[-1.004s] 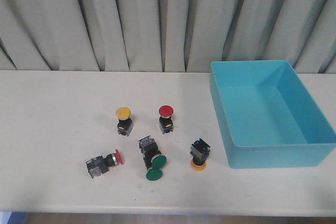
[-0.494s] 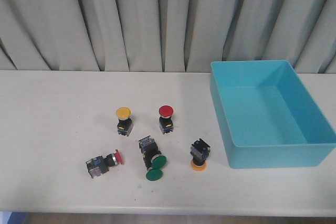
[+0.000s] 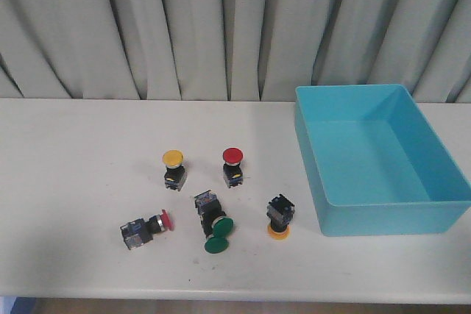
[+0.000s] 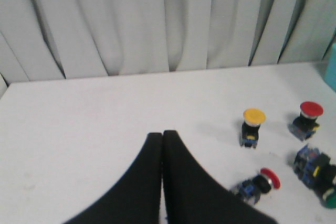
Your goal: Pick red and yellow buttons and place in box
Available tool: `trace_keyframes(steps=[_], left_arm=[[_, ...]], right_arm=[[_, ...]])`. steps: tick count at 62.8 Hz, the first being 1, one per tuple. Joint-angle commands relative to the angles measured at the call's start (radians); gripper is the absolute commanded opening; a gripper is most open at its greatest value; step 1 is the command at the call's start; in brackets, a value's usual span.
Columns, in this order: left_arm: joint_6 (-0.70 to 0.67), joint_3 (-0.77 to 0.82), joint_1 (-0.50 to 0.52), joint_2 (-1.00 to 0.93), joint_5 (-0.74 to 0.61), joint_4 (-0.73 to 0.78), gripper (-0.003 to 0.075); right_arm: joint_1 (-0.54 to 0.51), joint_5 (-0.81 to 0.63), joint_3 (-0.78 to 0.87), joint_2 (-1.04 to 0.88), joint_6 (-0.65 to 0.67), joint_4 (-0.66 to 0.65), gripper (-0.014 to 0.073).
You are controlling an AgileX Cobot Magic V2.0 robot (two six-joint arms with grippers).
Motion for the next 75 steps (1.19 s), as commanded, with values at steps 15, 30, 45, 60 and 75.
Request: trace_keyframes(steps=[15,30,45,60,75], left_arm=[[-0.002,0.032,-0.002,0.067,-0.039,-0.008,0.0003],[-0.002,0.033,-0.002,0.069,-0.092,-0.008,0.0230],[0.082,-0.003,-0.002,0.103,-0.036,-0.009,0.0507],[0.241,-0.128,-0.107,0.288,0.034,-0.080,0.0525],[0.378,-0.267,-0.314,0.569,0.034,-0.090,0.0525]], right_arm=[[-0.002,0.003,-0.033,0.120,0.000,-0.011,0.0002],[-0.002,0.007,-0.033,0.124,-0.089,-0.017,0.0237],[-0.002,0.027,-0.033,0.124,-0.089,-0.013,0.0561],[-0.002,0.037,-0.033,0.124,-0.089,-0.009,0.0582],[-0.002,0.037,-0.033,0.124,-0.089,-0.008,0.0582]])
